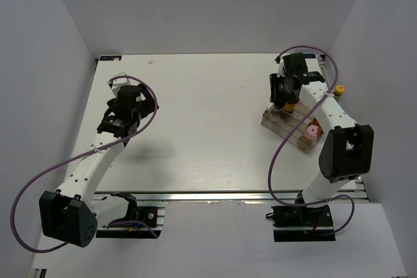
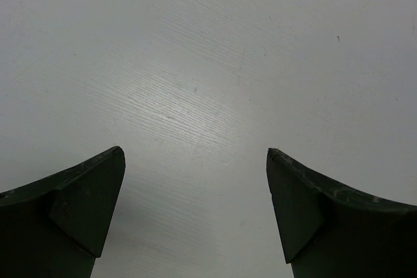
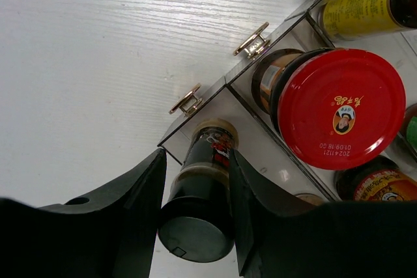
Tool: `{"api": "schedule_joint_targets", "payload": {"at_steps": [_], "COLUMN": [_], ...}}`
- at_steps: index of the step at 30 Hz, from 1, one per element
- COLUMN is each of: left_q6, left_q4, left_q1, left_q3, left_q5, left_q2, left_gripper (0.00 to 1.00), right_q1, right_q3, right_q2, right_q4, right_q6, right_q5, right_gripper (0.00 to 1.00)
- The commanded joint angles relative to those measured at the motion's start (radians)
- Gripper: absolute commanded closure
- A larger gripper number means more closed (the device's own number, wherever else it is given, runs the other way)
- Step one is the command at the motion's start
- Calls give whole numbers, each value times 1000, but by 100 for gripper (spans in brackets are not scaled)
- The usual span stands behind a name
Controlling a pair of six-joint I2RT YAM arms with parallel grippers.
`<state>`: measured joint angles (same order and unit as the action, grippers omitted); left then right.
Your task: Organize the condiment bottles
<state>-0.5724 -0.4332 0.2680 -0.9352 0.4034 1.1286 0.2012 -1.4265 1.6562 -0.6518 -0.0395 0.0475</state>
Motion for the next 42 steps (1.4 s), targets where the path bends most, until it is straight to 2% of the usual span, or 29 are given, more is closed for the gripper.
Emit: {"api": "schedule_joint_targets", "payload": {"at_steps": [1, 18, 26, 30, 31, 36, 38, 42], "left_q6": [8, 9, 8, 9, 9, 8, 8, 9], "left_q4": [14, 8, 2, 8, 5, 2, 4, 7], "left_q1": [2, 2, 2, 2, 2, 2, 2, 2], "left_q3": [-7, -11, -10, -5, -5, -5, -5, -4], "left_q5": [11, 18, 23, 21, 23, 26, 25, 20], "left_q2": [-3, 13, 5, -6, -6, -13, -15, -21], "left_gripper": [2, 2, 2, 2, 2, 2, 2, 2], "right_q1": [-14, -25, -26, -26, -26, -26, -26, -25], "right_q3": [-8, 38, 86, 86, 86, 89, 93, 95], "right_q2": [13, 97, 122, 122, 120, 105, 93, 33], "right_q4": [53, 138, 173, 176, 176, 164, 162, 153], "right_q6": [24, 35, 21, 20, 20, 13, 12, 12], "right_q5": [-26, -69, -72, -69, -66, -60, -60, -66], "right_gripper": [86, 83, 78, 63, 53, 31, 26, 24]}}
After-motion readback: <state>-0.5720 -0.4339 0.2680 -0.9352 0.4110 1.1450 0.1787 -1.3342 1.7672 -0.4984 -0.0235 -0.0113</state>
